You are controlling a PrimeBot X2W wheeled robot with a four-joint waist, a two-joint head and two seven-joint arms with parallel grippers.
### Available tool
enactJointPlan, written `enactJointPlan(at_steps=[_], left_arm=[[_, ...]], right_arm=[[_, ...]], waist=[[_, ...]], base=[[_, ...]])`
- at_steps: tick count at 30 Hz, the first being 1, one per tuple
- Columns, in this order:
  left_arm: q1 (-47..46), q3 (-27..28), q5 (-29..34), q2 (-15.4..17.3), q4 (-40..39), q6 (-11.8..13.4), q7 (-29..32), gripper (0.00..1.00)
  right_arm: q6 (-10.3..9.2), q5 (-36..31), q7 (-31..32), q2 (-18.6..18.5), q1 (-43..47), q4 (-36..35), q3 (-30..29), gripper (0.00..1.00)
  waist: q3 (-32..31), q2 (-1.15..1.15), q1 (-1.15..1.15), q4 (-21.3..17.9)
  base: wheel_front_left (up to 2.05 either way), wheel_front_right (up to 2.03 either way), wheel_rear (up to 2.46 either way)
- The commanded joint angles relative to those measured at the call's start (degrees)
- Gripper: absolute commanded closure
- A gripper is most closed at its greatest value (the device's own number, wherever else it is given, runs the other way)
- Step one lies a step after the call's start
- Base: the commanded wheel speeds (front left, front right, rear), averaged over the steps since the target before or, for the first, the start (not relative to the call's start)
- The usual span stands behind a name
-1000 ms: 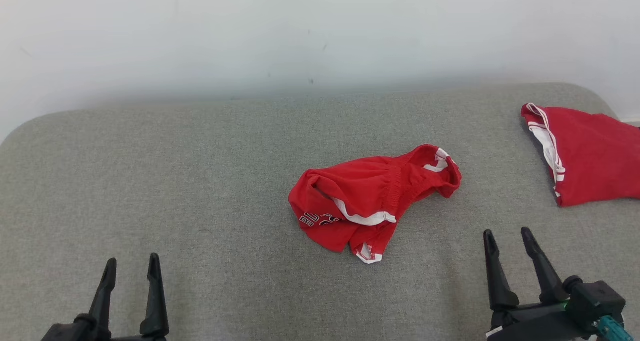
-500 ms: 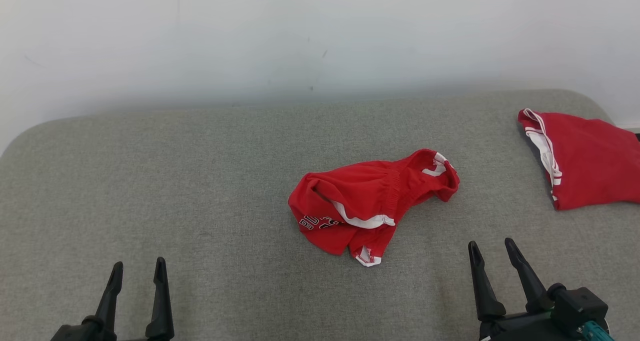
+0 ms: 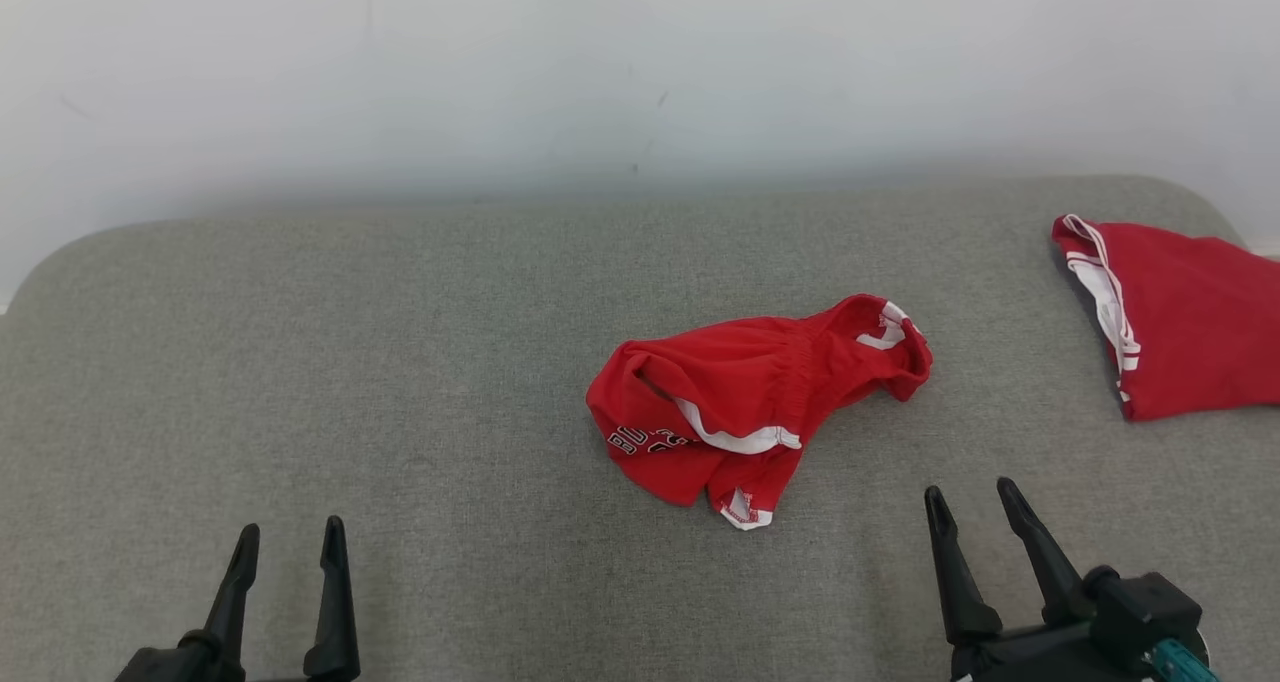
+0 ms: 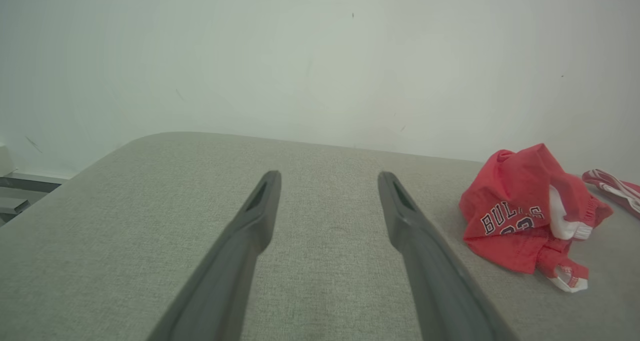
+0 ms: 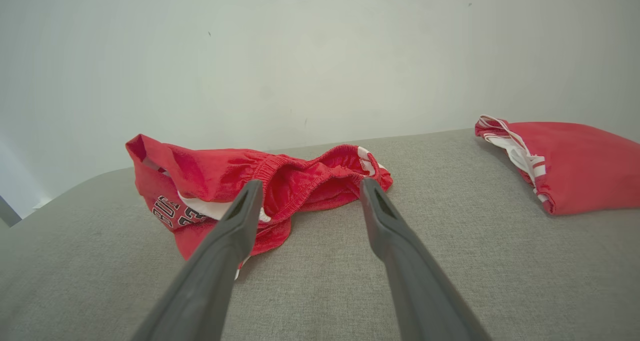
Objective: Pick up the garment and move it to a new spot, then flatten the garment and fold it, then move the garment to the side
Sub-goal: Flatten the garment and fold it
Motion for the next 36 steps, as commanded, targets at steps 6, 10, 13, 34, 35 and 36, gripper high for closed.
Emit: enactJointPlan(at_steps=[6, 10, 13, 34, 35, 36], left_arm=[[-1.3, -1.63, -0.54, -0.05, 0.1, 0.86, -0.02, 0.0], [-2.26, -2.98, -1.11, -0.05, 0.23, 1.35, -0.02, 0.0], [-3.03, -4.08, -1.52, -0.05, 0.28, 1.6, -0.02, 0.0], [-5.74, -7.96, -3.53, -0.07, 1.62, 3.36, -0.02, 0.0], [-5.5, -7.88, -3.39, -0.08, 1.7, 3.27, -0.02, 0.0], [-5.3, -7.65, -3.24, -0.05, 1.81, 3.11, -0.02, 0.0]], right_arm=[[-0.16, -0.1, -0.26, -3.22, -4.53, 2.29, 4.48, 0.0], [-0.15, 0.66, -0.25, -5.54, -8.73, 6.05, 7.95, 0.0], [-0.16, 1.56, -0.25, -7.0, -12.09, 9.83, 10.28, 0.0], [-0.16, 9.27, -0.25, -10.67, -24.97, 27.61, 20.44, 1.0], [-0.16, 9.3, -0.26, -10.82, -24.86, 27.01, 20.2, 1.0], [-0.16, 9.43, -0.26, -10.95, -24.56, 26.28, 19.93, 1.0]], waist=[[2.03, 0.0, 0.0, 1.54], [3.58, 0.0, 0.0, 3.19], [4.84, 0.0, 0.0, 4.86], [8.79, 0.0, 0.0, 13.72], [8.58, 0.0, 0.0, 13.27], [8.31, 0.0, 0.0, 12.68]], base=[[0.0, 0.0, 0.0], [0.0, 0.0, 0.0], [0.0, 0.0, 0.0], [0.0, 0.0, 0.0], [0.0, 0.0, 0.0], [0.0, 0.0, 0.0]])
